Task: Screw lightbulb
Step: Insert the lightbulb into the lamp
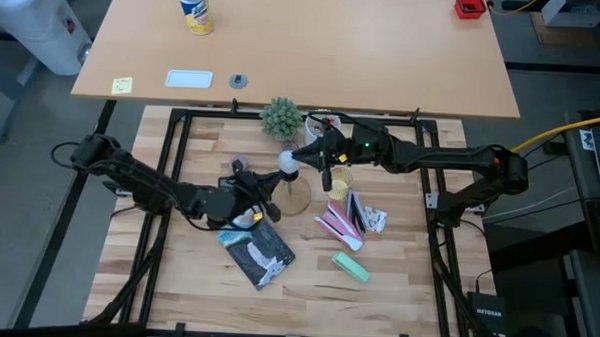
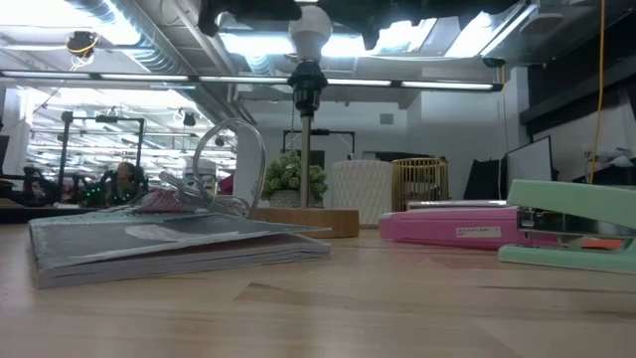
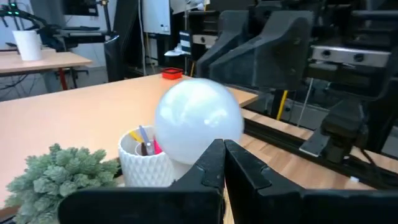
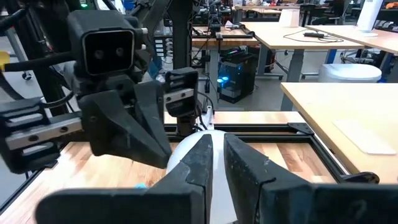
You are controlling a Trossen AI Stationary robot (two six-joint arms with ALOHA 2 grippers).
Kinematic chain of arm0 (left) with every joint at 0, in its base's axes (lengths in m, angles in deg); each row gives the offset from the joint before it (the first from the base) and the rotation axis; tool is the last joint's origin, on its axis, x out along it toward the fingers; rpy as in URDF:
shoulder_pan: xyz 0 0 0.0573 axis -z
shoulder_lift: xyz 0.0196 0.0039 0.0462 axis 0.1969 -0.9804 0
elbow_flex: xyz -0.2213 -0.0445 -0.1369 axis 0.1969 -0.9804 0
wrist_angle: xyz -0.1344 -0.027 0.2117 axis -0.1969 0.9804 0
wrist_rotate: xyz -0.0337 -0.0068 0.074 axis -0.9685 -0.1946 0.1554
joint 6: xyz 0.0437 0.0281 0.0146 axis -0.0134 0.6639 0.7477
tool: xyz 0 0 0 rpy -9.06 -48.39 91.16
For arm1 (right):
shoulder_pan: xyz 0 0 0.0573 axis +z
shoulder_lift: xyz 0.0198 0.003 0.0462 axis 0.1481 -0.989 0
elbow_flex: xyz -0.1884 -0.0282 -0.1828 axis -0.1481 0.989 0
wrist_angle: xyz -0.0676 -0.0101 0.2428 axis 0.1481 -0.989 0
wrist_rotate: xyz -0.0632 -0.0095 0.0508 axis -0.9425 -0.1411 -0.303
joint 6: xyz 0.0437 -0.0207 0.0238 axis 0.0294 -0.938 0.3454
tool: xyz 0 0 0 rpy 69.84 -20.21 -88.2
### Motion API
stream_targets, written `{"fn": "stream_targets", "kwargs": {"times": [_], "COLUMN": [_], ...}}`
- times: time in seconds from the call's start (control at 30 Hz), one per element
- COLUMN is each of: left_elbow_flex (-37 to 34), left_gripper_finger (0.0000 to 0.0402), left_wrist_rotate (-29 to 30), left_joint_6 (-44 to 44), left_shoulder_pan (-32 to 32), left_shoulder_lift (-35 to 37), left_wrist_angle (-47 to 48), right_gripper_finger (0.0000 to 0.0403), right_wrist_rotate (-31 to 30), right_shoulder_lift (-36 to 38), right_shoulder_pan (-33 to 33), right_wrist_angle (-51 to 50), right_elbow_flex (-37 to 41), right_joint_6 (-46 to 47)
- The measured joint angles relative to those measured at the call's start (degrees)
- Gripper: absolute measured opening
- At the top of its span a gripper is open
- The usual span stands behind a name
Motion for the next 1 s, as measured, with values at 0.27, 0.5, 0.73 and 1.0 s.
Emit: {"fn": "stream_targets", "kwargs": {"times": [0.27,0.5,0.73,1.0], "left_elbow_flex": [0.0,0.0,0.0,0.0], "left_gripper_finger": [0.0001,0.0001,0.0001,0.0001], "left_wrist_rotate": [1.7,7.7,8.0,8.1], "left_joint_6": [1.6,2.8,2.8,6.5], "left_shoulder_pan": [-1.7,-1.9,-3.9,-5.3], "left_shoulder_lift": [0.0,0.0,0.0,0.0], "left_wrist_angle": [0.2,0.3,0.2,-2.1], "right_gripper_finger": [0.0044,0.0044,0.0044,0.0044], "right_wrist_rotate": [0.7,3.4,4.8,4.4], "right_shoulder_lift": [0.1,0.1,0.1,0.0], "right_shoulder_pan": [-0.1,0.0,0.1,0.0], "right_wrist_angle": [-1.0,-1.3,-1.3,-1.3], "right_elbow_flex": [0.0,0.0,0.0,0.0], "right_joint_6": [0.8,1.7,1.7,1.7]}}
